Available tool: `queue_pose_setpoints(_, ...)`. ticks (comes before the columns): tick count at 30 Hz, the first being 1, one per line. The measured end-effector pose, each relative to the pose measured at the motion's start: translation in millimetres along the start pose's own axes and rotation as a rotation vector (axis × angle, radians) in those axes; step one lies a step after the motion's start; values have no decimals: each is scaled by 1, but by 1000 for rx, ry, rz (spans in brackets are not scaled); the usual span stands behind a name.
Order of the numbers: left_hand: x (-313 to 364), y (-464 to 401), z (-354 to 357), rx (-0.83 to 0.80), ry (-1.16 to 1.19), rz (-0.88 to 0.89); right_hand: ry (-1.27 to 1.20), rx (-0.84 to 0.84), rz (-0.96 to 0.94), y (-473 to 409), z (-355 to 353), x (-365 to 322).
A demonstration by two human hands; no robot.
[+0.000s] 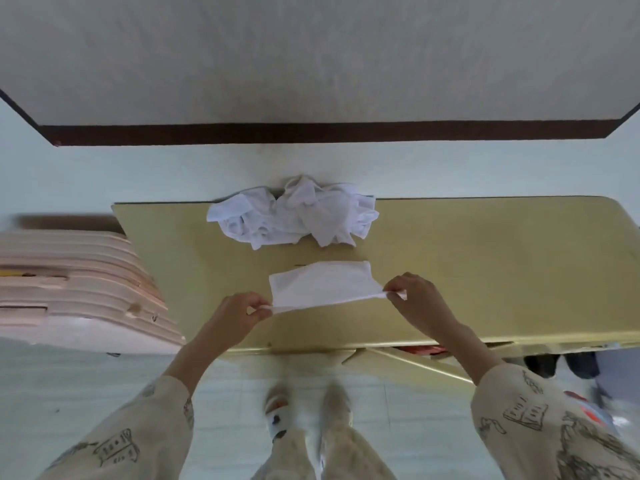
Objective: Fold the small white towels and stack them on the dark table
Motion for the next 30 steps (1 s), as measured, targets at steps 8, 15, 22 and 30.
queue_pose_setpoints(8,-45,0,61,-99,132,-183,-88,-105,314,15,73,53)
queue_pose_setpoints(15,-69,-43,81,80,227,-335,-318,42,544,-29,100,74)
queue_pose_setpoints(22,-83,-75,104,144,201,-382,-376,104,639,-51,133,94)
queue_pose_setpoints(30,-86,-83,114,185,119,-405,-263,125,612,-64,142,97)
Point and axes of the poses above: each hand's wrist, its own y-axis away from the middle knuckle, its own z-axis out of the palm, x = y × z, the point moved 6 cm from there along -y, towards the middle knuckle, and after that the axes turned 14 degrees about x, right-handed, at the moved point
